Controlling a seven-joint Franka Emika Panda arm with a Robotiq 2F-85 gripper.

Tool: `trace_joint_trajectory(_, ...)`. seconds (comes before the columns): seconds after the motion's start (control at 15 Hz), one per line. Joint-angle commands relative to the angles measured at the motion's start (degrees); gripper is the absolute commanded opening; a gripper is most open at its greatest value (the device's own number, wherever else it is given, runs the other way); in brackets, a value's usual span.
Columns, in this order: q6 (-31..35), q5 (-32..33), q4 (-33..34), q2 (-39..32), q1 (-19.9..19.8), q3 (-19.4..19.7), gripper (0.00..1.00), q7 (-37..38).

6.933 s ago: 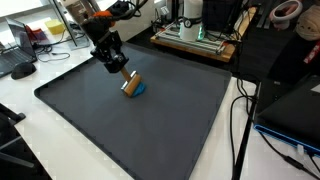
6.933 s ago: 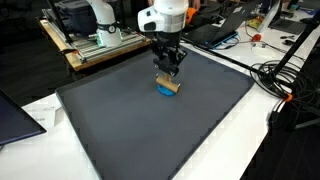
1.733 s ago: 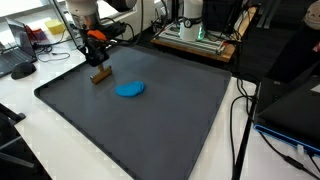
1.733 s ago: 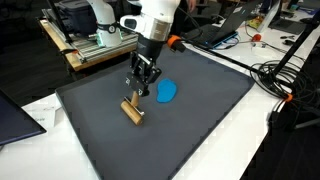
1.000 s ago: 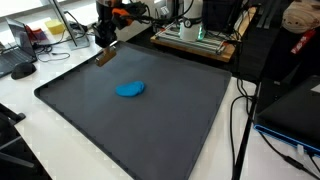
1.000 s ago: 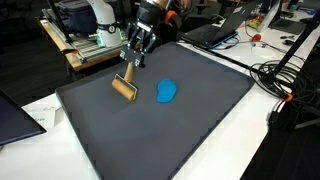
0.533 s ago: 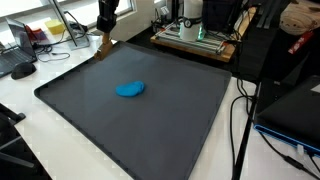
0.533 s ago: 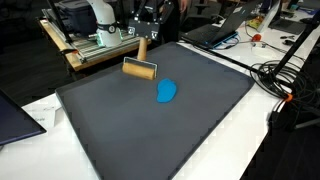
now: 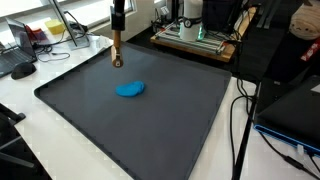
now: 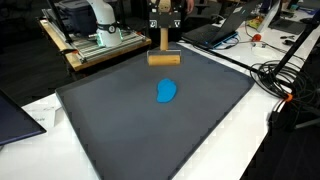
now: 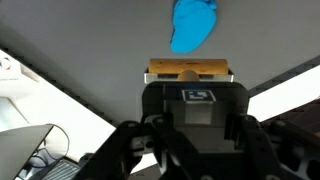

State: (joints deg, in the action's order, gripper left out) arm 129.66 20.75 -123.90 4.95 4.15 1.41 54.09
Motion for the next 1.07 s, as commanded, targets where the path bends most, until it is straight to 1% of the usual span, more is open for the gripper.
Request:
trace_joint_trajectory(0.0,-2.9,-3.2,5.4,-2.2,-0.6,-2.7,0.23,-6.7)
trace_joint_trajectory(0.13,-3.9,-4.5,7.8,-3.3,-0.1,-3.7,0.23,-9.2)
trace_joint_trajectory(0.2,-2.0,-2.3,4.0,-1.7,-0.9,-3.6,0.48,-6.0)
trace_joint_trajectory(0.33,-2.5,-2.8,5.8,-2.7,-0.5,-4.2,0.48,-7.1)
trace_joint_trajectory(0.53,-2.6,-2.8,6.4,-3.3,-0.5,-4.2,0.48,-7.5)
trace_joint_trajectory(0.6,-2.6,-2.8,6.4,-3.3,-0.5,-4.2,0.23,-7.5)
trace_joint_trajectory(0.67,-5.7,-1.0,9.1,-4.5,-0.2,-4.5,0.23,-6.7)
trace_joint_trajectory(1.0,-19.6,1.4,20.8,-11.1,2.2,-6.8,0.23,-9.3)
